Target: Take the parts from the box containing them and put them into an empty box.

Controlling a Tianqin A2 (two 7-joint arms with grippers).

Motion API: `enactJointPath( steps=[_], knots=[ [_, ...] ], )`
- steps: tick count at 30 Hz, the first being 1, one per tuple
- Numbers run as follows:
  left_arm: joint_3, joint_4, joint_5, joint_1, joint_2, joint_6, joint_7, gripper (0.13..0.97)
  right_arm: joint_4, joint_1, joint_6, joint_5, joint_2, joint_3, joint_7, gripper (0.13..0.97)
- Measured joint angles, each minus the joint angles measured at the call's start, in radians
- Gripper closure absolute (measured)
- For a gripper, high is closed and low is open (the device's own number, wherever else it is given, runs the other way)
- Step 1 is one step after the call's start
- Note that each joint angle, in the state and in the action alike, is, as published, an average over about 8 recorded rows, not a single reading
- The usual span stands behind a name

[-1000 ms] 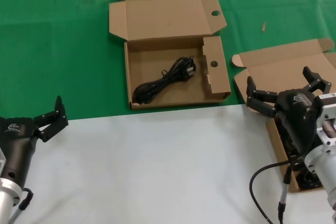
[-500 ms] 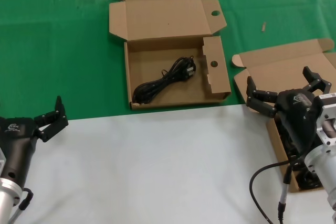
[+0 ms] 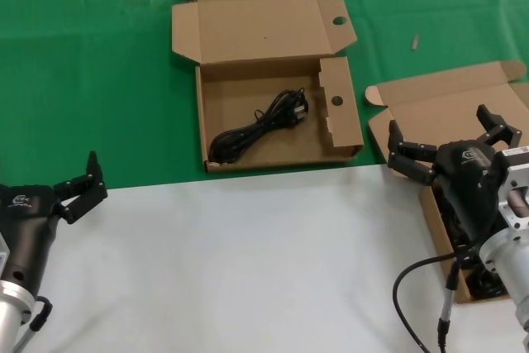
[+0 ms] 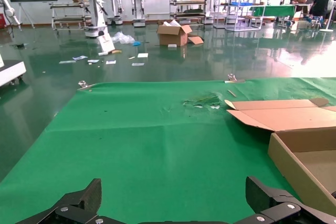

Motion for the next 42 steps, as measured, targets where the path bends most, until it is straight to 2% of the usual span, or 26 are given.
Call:
enactJointPath(
  steps=[42],
  knots=[
    [0.000,0.000,0.000,0.000,0.000,0.000,0.000,0.132,0.000,0.000,0.000,0.000,0.000,0.000,0.000,0.129]
  ],
)
